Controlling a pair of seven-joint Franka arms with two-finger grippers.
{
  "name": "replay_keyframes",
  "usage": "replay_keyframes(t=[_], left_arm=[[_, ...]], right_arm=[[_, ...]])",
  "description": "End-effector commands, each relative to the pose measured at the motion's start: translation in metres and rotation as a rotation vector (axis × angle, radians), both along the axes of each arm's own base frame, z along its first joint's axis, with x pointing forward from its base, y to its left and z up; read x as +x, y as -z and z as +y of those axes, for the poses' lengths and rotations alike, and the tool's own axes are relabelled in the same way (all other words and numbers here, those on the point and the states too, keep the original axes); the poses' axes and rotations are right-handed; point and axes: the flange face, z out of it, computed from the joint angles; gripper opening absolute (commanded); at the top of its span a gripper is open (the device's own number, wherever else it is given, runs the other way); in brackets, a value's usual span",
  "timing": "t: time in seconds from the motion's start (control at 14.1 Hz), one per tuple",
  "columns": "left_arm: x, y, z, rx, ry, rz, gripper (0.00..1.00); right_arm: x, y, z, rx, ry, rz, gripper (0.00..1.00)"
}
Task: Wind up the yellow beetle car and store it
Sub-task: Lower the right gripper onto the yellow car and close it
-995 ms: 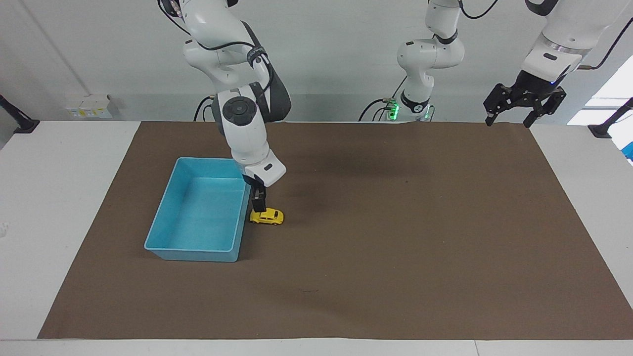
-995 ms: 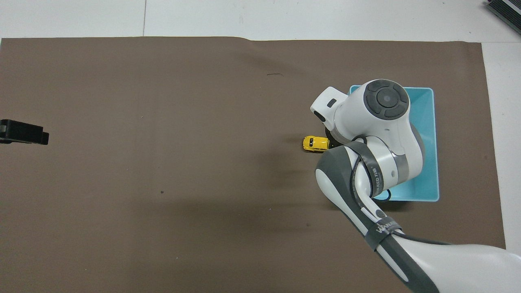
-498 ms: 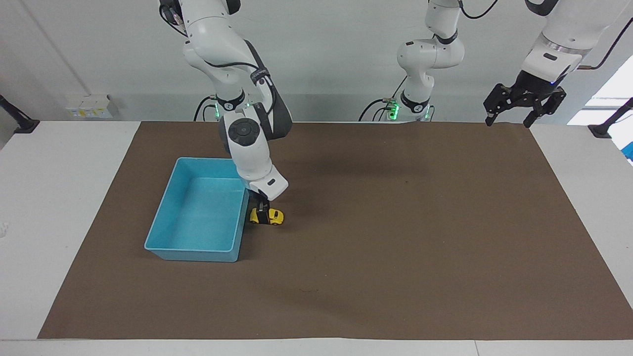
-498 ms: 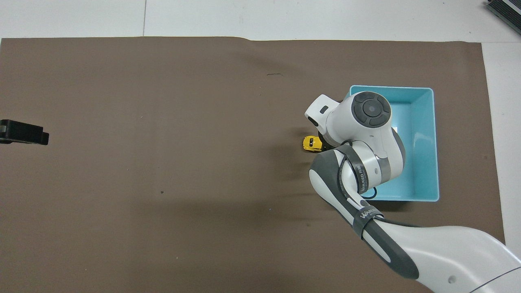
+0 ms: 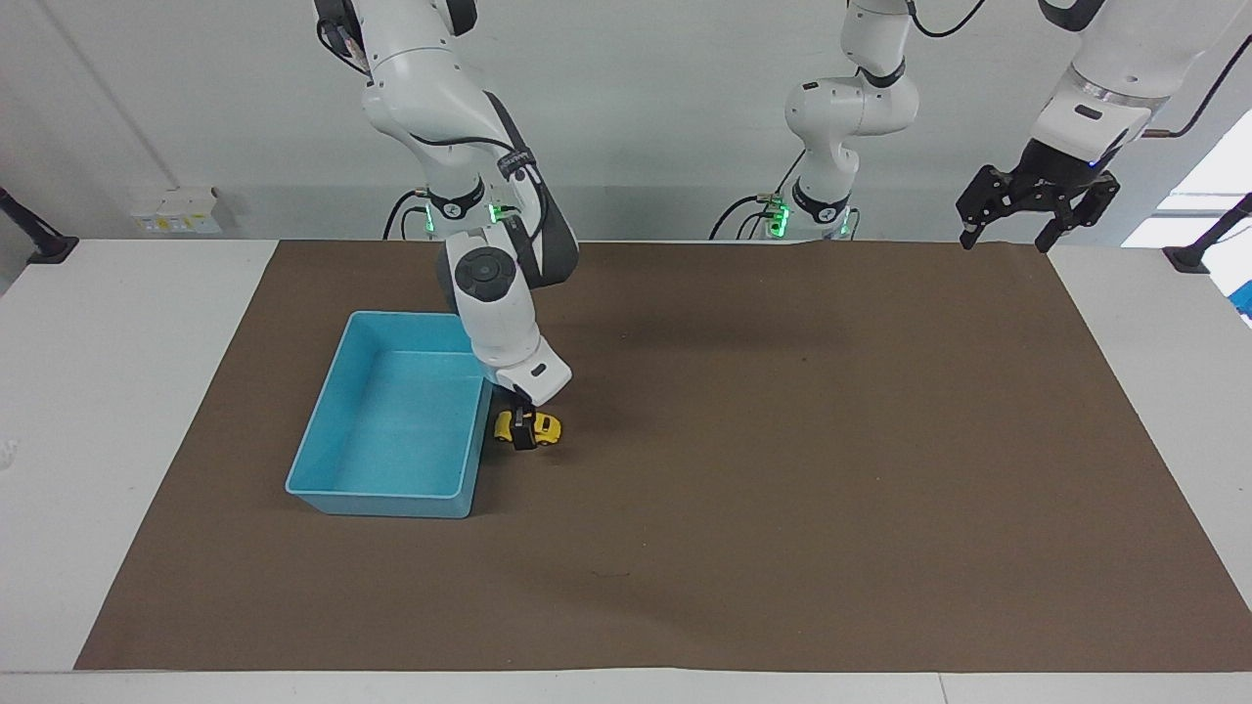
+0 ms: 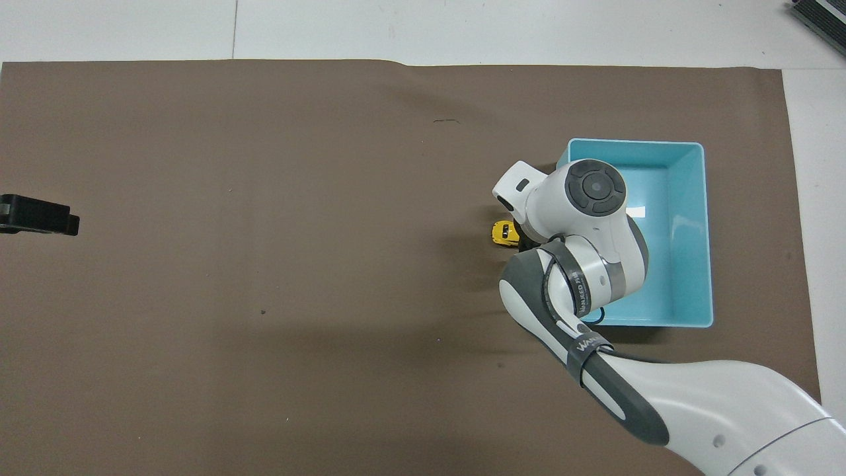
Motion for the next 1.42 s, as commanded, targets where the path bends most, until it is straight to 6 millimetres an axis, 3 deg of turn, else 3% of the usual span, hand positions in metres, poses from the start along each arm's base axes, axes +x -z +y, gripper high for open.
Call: replay_keyframes(t=[0.0,0.5,0.64,0.92,1.14,1.35], left_arm=[[-0.007,-0.005,0.003,-0.009,0.004,0.004,1.00],[-0.007,-0.005,0.002,-0.009,0.005,0.004,1.00],[-0.007,-0.005,0.003,-0.009,0.004,0.004,1.00],[-0.007,-0.005,0.002,-0.009,0.005,0.004,1.00],[-0.007,-0.005,0.003,-0.009,0.004,0.004,1.00],[-0.007,-0.005,0.002,-0.009,0.005,0.004,1.00]], right_arm=[[-0.005,0.005,-0.003,-0.008,-0.035,-0.006,0.89],[-0.007,0.001,0.008,-0.009,-0.042,-0.010,0.15],[-0.004,-0.002,0.010,-0.010,-0.042,-0.007,0.02],[0.002,-0.025,0.027,-0.011,-0.030,-0.008,0.00],[0.005,-0.035,0.030,-0.011,-0.021,-0.011,0.00],[0.013,-0.057,0.033,-0.009,-0.006,-0.015,0.00]])
